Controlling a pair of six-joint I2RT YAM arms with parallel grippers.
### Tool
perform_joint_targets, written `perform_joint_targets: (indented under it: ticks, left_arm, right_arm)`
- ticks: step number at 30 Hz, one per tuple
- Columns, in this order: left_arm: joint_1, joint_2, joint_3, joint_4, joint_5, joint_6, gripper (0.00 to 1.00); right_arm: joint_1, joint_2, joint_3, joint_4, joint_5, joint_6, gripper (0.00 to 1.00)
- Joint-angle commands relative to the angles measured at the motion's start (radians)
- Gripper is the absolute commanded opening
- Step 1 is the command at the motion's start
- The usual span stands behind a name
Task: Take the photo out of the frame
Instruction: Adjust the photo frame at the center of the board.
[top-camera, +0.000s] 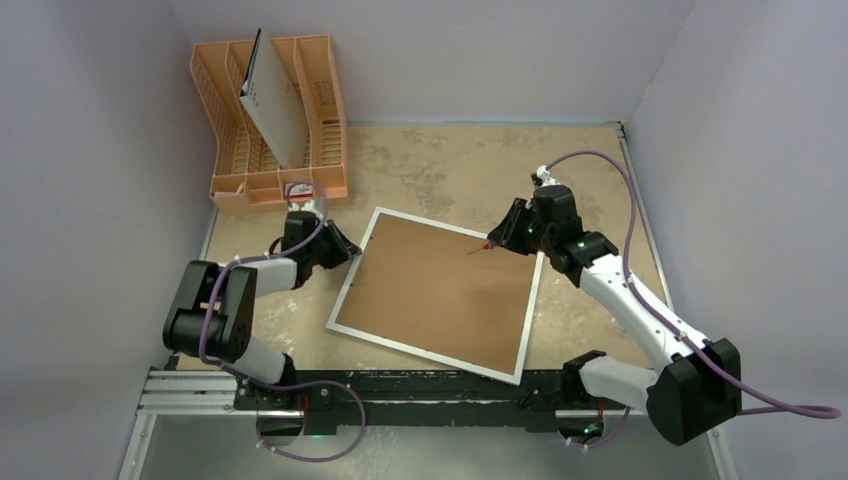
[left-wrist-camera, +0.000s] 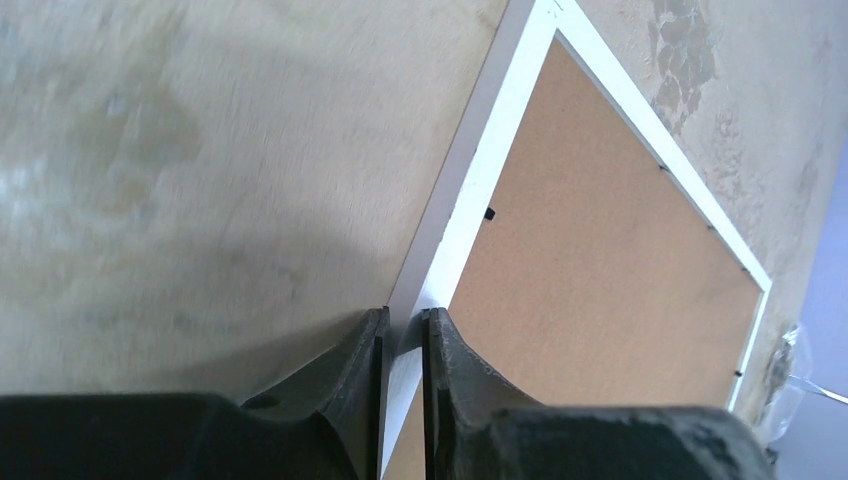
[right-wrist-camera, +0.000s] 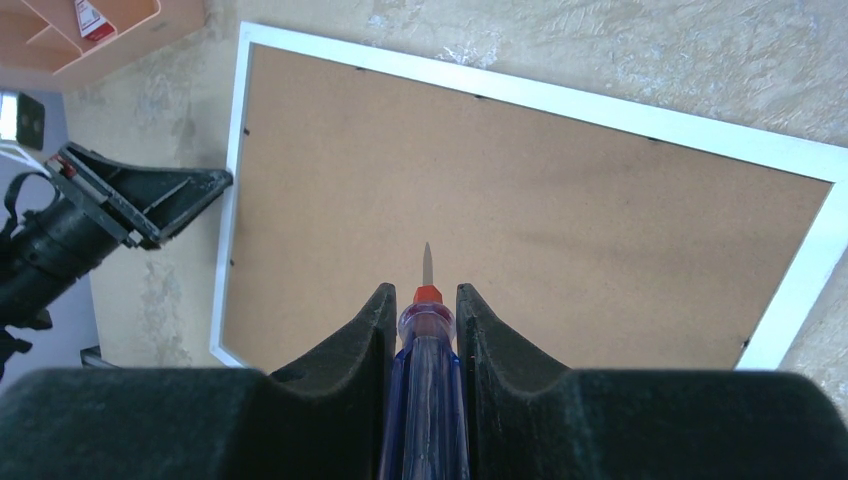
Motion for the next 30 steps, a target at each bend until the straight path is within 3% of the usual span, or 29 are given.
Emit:
perform_joint_targets:
  ticks: [1,10,16,18,21,24,30]
  left_arm:
    - [-0.042,-0.047,-0.129,-0.086,-0.124,-0.156,0.0]
    - [-0.193,-0.151,-0.183,-0.112,-0.264,-0.254,0.0]
    - [-0.191,-0.189,-0.11,-0.179,-0.321,-0.126,0.02]
    - [-0.189,-0.179,-0.083,-0.175,-0.313,-0.083,0.04]
    - [-0.19,-0.15,-0.035,-0.195,-0.31,-0.025,0.08]
    - [-0.19,-0.129,-0.004,-0.211,-0.31,0.015,0.12]
    - [-0.19,-0.1,0.008,-0.201,-0.25,0.055,0.15]
  right_arm:
    - [-0.005,0.005,0.01,0.036,-0.03,-0.006,0.0]
    - [-0.021,0.01,0.028,-0.046,0.091,-0.025,0.0]
    - [-0.175,-0.015,0.043,-0.144,0.209,-0.044,0.0]
    - [-0.272,-0.018,0.037,-0.133,0.105,-0.061,0.0]
    - [-0.497,-0.008,-0.086,0.08,-0.342,-0.003,0.0]
    - [-0.625,0.085,-0.205,0.28,-0.627,0.087,0.0]
    - [-0.657,0.207,-0.26,0.38,-0.702,0.109,0.0]
